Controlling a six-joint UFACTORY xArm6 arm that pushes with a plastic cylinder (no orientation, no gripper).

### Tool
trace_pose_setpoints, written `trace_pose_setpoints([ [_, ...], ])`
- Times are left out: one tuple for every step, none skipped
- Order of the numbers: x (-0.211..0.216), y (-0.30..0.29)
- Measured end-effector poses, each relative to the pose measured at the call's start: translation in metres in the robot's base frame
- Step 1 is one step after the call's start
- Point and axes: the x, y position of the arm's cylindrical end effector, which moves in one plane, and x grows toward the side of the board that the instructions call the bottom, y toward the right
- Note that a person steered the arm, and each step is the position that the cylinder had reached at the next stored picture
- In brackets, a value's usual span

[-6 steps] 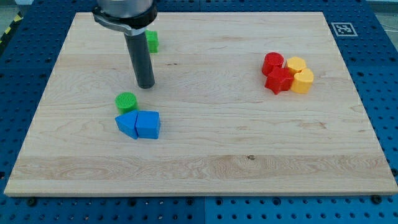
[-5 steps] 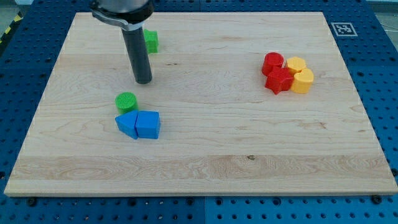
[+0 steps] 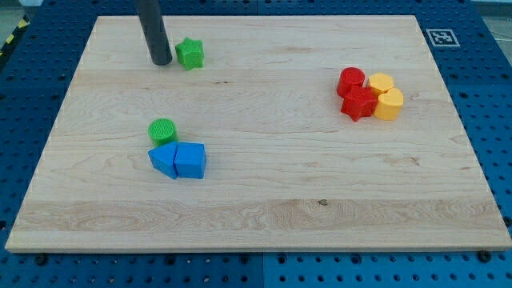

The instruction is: Move green star beside green circle

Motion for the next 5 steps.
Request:
trace_pose_setpoints([
  [-0.001,0.019],
  [-0.001,0.030],
  [0.015,0.052],
  [0.022,0.068],
  [0.022,0.069],
])
